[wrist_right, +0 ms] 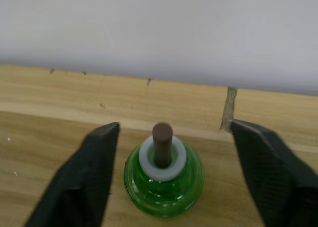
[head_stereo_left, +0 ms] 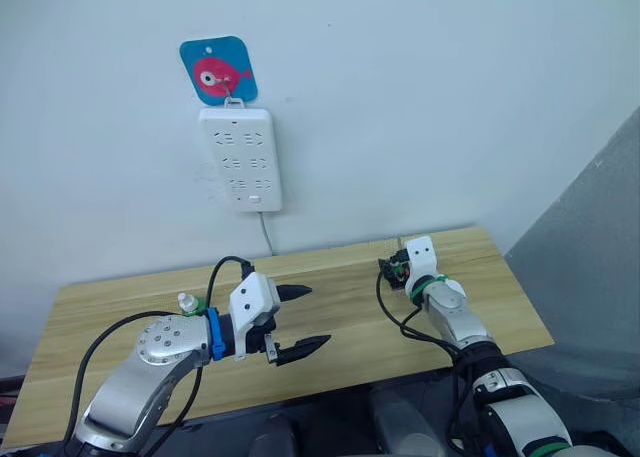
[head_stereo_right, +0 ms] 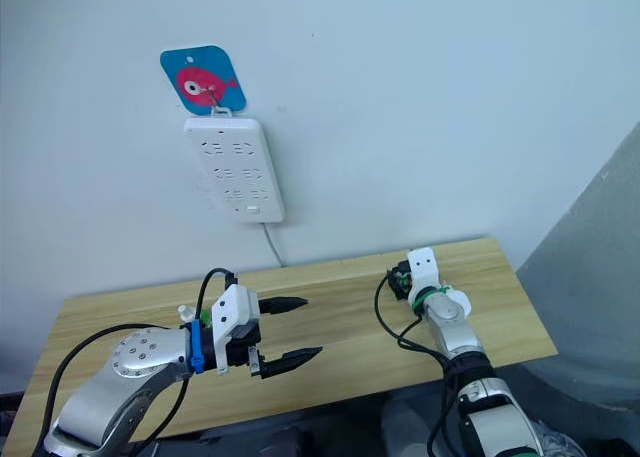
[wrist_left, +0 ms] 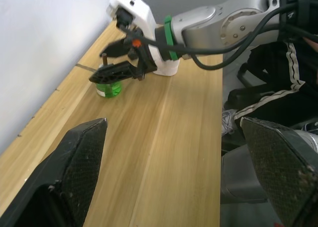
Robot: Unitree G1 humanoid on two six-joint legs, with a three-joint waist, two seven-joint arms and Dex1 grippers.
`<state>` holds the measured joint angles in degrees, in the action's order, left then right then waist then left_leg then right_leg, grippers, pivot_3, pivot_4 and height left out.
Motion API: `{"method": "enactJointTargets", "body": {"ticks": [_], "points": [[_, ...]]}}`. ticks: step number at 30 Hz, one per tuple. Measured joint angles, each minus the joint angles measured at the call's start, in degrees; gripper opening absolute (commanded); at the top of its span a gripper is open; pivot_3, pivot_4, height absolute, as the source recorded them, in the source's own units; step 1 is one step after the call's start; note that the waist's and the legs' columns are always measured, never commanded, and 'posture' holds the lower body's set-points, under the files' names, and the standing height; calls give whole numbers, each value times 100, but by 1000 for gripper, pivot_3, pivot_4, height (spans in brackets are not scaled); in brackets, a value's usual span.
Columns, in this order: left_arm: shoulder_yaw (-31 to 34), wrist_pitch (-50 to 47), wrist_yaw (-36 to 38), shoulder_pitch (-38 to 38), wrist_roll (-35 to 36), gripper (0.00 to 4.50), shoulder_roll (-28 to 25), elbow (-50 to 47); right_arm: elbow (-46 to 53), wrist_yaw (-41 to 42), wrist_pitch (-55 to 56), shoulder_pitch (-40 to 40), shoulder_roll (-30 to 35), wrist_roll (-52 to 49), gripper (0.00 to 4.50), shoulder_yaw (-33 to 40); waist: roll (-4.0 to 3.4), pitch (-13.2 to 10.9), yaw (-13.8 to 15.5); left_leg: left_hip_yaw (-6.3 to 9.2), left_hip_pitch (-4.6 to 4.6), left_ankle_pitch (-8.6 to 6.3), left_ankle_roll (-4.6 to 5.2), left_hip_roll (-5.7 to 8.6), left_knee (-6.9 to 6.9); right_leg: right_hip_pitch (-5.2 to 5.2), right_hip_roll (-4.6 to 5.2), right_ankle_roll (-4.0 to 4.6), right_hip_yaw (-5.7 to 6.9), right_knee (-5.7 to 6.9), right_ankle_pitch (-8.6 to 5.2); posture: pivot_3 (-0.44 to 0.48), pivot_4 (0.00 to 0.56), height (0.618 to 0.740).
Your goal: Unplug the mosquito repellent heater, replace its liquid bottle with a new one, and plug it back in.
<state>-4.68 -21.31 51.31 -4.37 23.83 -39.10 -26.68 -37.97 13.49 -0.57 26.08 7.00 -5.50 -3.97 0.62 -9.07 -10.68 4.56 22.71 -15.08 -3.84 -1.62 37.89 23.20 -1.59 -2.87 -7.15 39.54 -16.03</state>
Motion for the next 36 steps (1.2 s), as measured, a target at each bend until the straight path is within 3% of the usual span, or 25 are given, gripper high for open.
{"method": "enactJointTargets", "body": {"ticks": [4,7,10,14,20,22,27,31,33,36], "points": [[43,275,-75,-211,-229,4500,-20,36,1078,209,-183,-442,128,-61,4482,53,-1,1,53,1,0,0,0,0,-1,1,0,0,0,0,0,-78,111,736],[228,681,-88,-658,-465,4500,-118,52,2637,780,-588,-1220,604,-253,4482,7,-1,0,145,0,2,0,0,-1,-2,2,2,2,0,-2,-3,-78,111,736],[738,820,-443,-1149,-487,4500,83,39,4166,1613,-978,-1665,1467,-334,4482,-250,2,-9,176,-11,-5,0,0,-2,5,0,6,-23,-8,-7,-19,-84,128,736],[1659,915,-1194,-1795,-486,4500,657,35,5562,2646,-1377,-1572,2253,-605,4482,-632,25,-15,191,-12,-39,0,0,-12,2,-27,-4,-15,-9,-5,-28,-75,158,736],[2719,812,-1833,-2544,-488,4500,1028,244,6175,3529,-1878,-1227,2746,-802,4482,-1063,69,-143,375,-3,-90,-3,0,-13,-6,-92,-6,18,-1,-43,-51,-43,186,736],[2862,755,-1903,-2638,-481,4500,1049,339,6258,3658,-1987,-1166,2778,-841,4482,-1137,81,-185,445,-4,-91,-3,0,-10,-4,-95,-1,20,-1,-51,-52,-16,237,736],[2968,255,-1834,-2424,-341,4500,887,825,6737,3467,-2927,-739,2518,-995,4482,-1318,90,-471,596,-3,-82,-1,-3,-11,2,-86,1,35,-2,-47,-60,-27,320,736],[2947,157,-1788,-1779,-414,4500,579,1497,7185,3249,-3650,-704,2516,-1129,4482,-1323,70,-723,716,-3,-54,-1,-4,-8,-1,-60,6,-1,-1,-46,-39,-49,359,736],[2838,212,-1720,-1390,-544,4500,451,1937,7411,3205,-3976,-701,2555,-1209,4482,-1326,57,-776,743,-2,16,0,-5,-8,0,8,8,-14,6,-40,-26,-57,372,736],[2565,353,-1570,-1031,-697,4500,397,2333,7699,3127,-4339,-688,2568,-1388,4482,-1319,62,-855,739,3,29,-2,-5,-10,-5,22,41,9,24,-39,-4,-64,398,736]]}}
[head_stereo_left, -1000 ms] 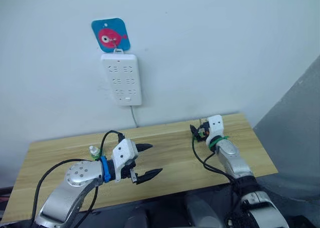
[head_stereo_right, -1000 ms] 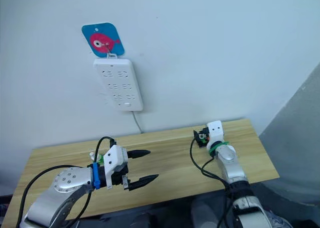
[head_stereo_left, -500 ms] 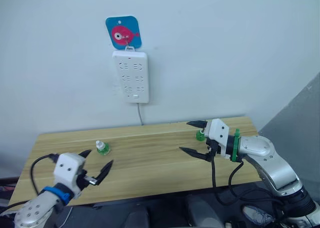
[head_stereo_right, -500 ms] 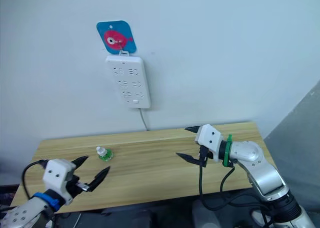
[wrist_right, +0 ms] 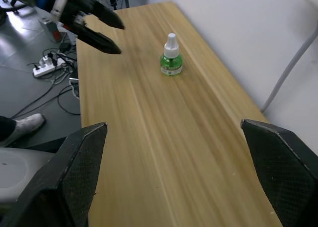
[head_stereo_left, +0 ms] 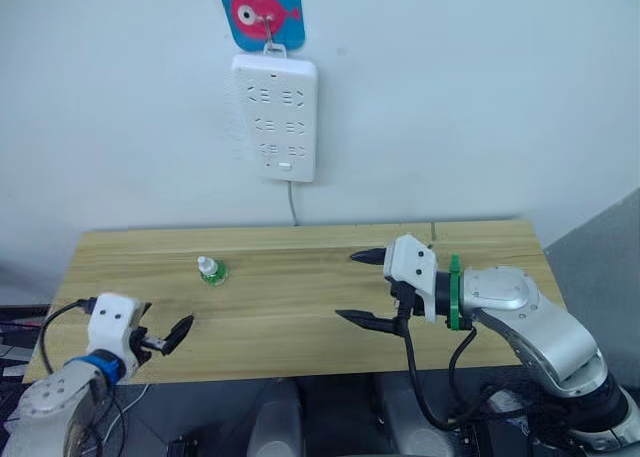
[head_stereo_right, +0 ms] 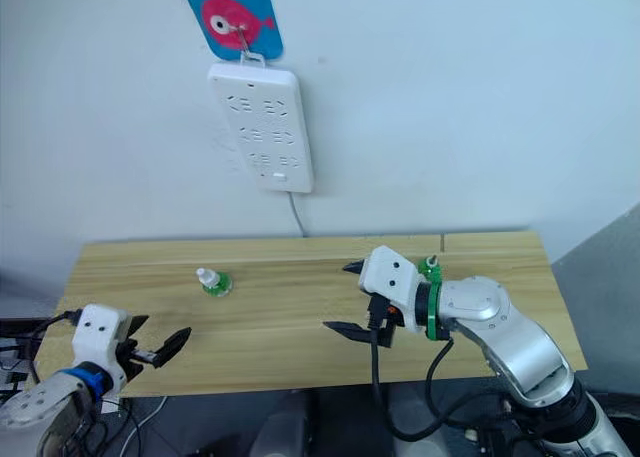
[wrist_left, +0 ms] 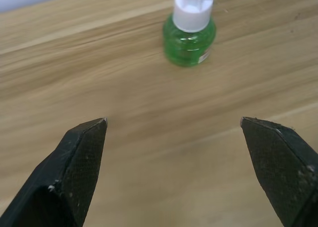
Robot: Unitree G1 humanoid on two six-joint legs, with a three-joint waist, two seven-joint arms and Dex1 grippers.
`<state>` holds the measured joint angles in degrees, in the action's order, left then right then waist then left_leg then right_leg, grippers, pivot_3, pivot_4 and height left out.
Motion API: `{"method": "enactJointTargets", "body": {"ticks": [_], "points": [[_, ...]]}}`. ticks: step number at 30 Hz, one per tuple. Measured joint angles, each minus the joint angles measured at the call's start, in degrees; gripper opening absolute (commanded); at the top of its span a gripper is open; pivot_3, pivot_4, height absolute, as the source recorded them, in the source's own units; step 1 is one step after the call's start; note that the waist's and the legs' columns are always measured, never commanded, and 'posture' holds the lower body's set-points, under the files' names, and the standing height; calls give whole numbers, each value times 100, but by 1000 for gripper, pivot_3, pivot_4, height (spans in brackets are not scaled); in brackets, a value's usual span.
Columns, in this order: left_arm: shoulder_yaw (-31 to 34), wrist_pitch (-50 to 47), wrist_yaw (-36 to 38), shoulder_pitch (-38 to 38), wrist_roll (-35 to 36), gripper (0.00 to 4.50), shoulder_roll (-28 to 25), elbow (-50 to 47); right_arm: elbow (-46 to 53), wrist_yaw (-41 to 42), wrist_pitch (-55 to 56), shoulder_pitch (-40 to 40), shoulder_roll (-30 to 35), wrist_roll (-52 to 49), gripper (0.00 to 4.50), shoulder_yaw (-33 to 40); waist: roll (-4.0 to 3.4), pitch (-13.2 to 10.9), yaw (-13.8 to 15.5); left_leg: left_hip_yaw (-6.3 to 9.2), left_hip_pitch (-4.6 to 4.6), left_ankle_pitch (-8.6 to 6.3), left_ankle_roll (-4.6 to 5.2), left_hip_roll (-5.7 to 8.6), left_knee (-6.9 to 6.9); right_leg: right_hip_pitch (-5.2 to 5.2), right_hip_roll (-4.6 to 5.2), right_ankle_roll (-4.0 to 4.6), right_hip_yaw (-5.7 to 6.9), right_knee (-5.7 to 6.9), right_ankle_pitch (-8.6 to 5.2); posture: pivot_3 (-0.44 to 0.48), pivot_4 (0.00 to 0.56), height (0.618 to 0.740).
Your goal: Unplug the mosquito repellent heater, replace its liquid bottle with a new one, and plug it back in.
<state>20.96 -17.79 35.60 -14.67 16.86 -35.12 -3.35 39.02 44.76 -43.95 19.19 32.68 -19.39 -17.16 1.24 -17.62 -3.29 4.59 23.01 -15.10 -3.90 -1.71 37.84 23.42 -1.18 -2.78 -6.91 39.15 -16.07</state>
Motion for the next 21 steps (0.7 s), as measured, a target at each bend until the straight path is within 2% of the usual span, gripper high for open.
{"method": "enactJointTargets", "body": {"ticks": [7,10,21], "points": [[-474,386,15,830,-303,4500,14,884,525,-229,-676,14,13,-408,4482,15,-12,-220,-11,2,6,-1,0,3,-6,6,22,-2,6,-5,-2,-92,417,736],[-543,579,-4,1161,-383,4500,36,1283,651,-290,-845,23,18,-559,4482,15,8,-293,-16,-1,8,0,-1,3,-2,6,22,-27,4,-8,-16,-102,422,736],[-757,980,147,2287,-412,4500,197,2403,838,-777,-1449,315,6,-987,4482,72,1,-401,-57,-1,14,2,-3,1,-4,13,25,-32,4,-9,-17,-139,437,736]]}}
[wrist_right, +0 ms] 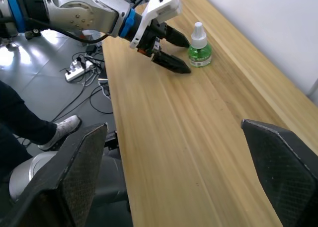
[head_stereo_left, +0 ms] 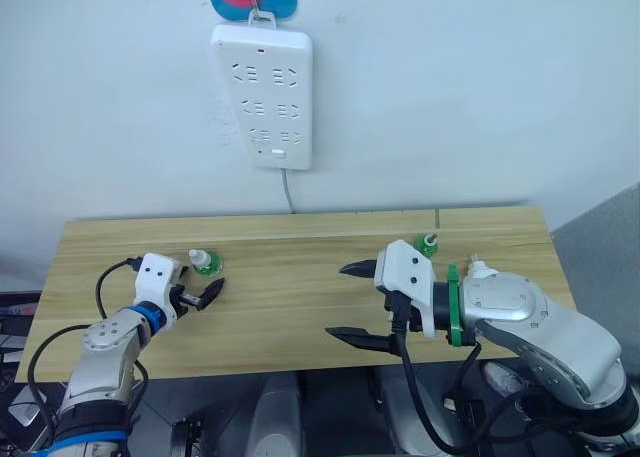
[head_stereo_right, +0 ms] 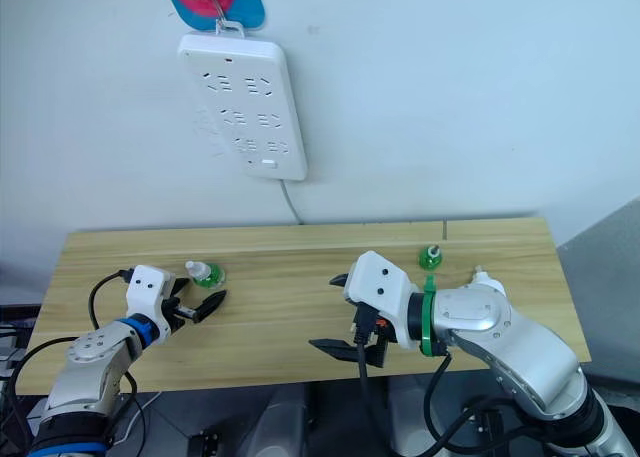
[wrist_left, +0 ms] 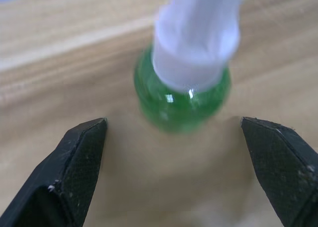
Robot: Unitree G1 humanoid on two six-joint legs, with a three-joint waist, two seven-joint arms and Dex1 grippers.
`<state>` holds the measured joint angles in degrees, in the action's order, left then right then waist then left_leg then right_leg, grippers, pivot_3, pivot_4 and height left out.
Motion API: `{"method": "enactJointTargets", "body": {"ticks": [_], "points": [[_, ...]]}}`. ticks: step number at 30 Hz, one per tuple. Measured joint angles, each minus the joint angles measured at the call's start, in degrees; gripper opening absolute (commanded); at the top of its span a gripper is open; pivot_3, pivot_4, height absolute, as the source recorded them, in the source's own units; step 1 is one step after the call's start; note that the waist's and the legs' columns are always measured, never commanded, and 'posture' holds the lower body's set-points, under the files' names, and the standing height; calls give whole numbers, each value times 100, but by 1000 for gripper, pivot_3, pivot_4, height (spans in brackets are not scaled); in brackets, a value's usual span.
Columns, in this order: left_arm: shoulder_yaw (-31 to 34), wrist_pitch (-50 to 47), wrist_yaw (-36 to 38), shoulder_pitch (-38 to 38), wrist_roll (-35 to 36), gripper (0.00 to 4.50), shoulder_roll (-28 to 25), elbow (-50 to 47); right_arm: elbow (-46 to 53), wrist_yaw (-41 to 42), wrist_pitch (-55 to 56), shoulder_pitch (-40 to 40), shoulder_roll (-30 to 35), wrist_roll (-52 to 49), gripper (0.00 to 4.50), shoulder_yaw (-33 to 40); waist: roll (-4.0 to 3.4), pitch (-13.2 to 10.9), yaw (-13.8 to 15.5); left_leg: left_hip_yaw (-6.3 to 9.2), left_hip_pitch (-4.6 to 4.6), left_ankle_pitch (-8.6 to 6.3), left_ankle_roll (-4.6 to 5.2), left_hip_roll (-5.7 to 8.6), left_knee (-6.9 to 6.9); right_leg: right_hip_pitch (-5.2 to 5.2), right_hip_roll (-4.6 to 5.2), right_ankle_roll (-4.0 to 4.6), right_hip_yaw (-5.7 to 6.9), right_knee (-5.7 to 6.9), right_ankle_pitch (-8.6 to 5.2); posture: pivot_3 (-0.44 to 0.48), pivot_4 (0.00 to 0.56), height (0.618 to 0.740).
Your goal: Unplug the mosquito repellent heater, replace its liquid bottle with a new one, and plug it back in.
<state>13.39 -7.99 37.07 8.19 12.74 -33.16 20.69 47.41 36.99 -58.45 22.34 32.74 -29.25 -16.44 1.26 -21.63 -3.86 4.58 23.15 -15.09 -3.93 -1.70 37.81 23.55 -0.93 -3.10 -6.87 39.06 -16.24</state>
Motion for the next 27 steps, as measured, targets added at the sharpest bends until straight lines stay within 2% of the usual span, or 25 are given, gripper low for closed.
{"method": "enactJointTargets", "body": {"ticks": [11,14,17,19,20,27], "points": [[-173,460,105,213,-71,4500,90,237,-9,-609,-285,167,-12,93,4482,13,-7,-27,-86,2,54,3,-4,-5,2,52,7,-5,0,2,7,-144,434,736],[-174,472,112,202,-64,3944,90,240,-9,-650,-318,157,-16,89,4500,16,-8,-27,-92,3,61,3,-5,-5,4,58,9,-6,0,1,8,-146,433,736],[-167,473,115,151,-55,3127,89,236,-11,-680,-317,144,-12,90,4500,21,-8,-27,-94,2,63,3,-5,-4,3,59,9,-11,0,-1,6,-122,430,736],[-161,471,113,120,-50,2432,88,231,-25,-691,-304,138,-1,94,4500,53,-8,-28,-93,3,65,3,-5,-3,2,59,10,-12,1,-2,5,-111,429,736],[-157,473,114,105,-47,2254,85,217,-38,-694,-276,133,21,97,4500,78,-8,-28,-92,3,65,3,-5,-3,2,59,10,-12,0,-3,5,-108,427,736],[-153,488,116,73,-48,2254,82,197,-117,-566,-4,116,197,105,4500,106,-8,-28,-92,2,65,3,-5,-3,0,61,9,-14,0,-4,4,-95,415,736]]}}
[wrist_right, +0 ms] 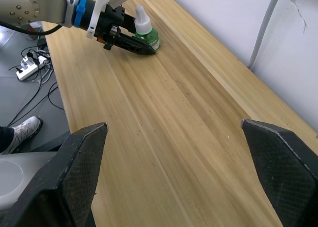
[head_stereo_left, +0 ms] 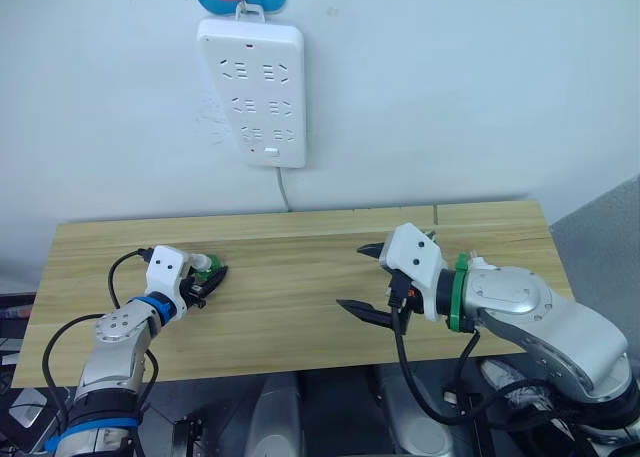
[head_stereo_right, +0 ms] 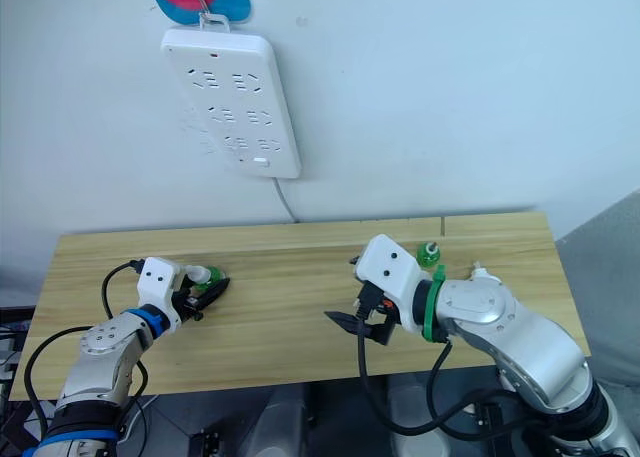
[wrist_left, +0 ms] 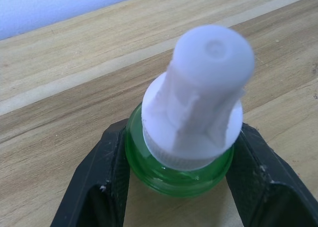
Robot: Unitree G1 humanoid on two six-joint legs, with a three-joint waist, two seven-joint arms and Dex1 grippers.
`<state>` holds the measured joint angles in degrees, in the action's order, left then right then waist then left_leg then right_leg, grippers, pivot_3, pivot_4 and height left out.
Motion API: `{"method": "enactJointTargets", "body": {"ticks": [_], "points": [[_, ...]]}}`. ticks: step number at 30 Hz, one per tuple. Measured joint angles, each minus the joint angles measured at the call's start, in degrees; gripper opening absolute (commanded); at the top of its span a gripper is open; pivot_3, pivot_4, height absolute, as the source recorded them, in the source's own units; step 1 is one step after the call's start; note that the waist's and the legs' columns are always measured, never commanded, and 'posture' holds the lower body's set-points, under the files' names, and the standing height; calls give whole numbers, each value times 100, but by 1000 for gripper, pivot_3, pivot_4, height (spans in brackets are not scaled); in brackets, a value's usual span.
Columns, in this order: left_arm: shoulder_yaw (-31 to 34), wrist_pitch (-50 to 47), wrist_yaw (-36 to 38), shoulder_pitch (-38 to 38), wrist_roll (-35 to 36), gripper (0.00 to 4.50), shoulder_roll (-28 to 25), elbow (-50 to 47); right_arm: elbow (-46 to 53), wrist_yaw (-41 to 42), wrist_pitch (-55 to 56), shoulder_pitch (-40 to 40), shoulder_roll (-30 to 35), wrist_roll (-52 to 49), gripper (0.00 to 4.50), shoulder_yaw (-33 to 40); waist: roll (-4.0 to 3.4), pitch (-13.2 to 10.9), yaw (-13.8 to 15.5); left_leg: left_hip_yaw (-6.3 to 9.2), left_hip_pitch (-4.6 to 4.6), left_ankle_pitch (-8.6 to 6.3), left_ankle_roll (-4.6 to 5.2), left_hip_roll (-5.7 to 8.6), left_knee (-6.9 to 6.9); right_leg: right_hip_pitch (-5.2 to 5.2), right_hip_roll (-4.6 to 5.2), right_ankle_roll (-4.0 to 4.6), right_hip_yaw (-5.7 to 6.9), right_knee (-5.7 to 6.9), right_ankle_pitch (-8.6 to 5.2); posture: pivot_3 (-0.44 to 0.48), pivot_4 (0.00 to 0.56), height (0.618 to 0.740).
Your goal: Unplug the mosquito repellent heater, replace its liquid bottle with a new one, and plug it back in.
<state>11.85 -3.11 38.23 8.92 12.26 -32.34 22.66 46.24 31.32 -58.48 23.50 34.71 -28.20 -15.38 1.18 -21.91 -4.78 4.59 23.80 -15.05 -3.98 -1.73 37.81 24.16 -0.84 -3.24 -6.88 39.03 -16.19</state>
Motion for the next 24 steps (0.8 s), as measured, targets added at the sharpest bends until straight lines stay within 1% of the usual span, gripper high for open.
{"method": "enactJointTargets", "body": {"ticks": [6,8,11,12,14,16,18,20,24], "points": [[-3,-24,33,-121,4,2254,-7,-164,-130,399,755,3,88,45,4500,-20,2,2,1,1,2,0,0,-1,-1,0,2,0,1,-2,0,-84,387,736],[-3,-49,61,-149,18,2254,-8,-231,-198,499,929,3,93,51,4500,-20,3,2,2,2,3,0,0,-1,0,1,4,0,2,-2,0,-85,366,736],[-51,-137,249,-267,34,2254,-63,-456,-374,619,1148,8,105,103,4500,-27,8,8,2,3,6,1,-2,-1,0,2,7,2,3,-4,1,-91,352,736],[-93,-168,338,-317,39,2254,-104,-546,-442,636,1188,13,106,141,4500,-33,9,8,2,4,7,2,-3,-1,0,4,7,2,4,-4,2,-106,323,736],[-187,-336,602,-427,115,2254,-189,-860,-540,701,1221,32,115,187,4500,-37,16,17,4,8,14,13,-24,-1,0,9,11,13,10,-3,8,-122,299,736],[-295,-526,867,-434,236,2254,-276,-1234,-607,742,1225,104,115,199,4500,-36,27,27,10,22,25,19,-34,0,2,13,12,28,23,-4,17,-133,287,736],[-475,-814,1216,-370,456,2254,-396,-1868,-626,765,1205,219,114,167,4500,17,35,34,9,30,34,23,-41,2,3,16,14,29,30,-4,18,-143,270,736],[-624,-1077,1434,-196,618,2254,-441,-2328,-634,788,1154,255,112,103,4500,110,39,62,9,35,38,25,-44,6,3,16,15,30,38,-4,19,-150,251,736],[-833,-1711,1716,309,998,2254,-460,-2808,-658,767,1006,299,6,-27,4500,129,46,165,-23,53,55,26,-46,6,4,23,14,32,62,-4,20,-161,223,736]]}}
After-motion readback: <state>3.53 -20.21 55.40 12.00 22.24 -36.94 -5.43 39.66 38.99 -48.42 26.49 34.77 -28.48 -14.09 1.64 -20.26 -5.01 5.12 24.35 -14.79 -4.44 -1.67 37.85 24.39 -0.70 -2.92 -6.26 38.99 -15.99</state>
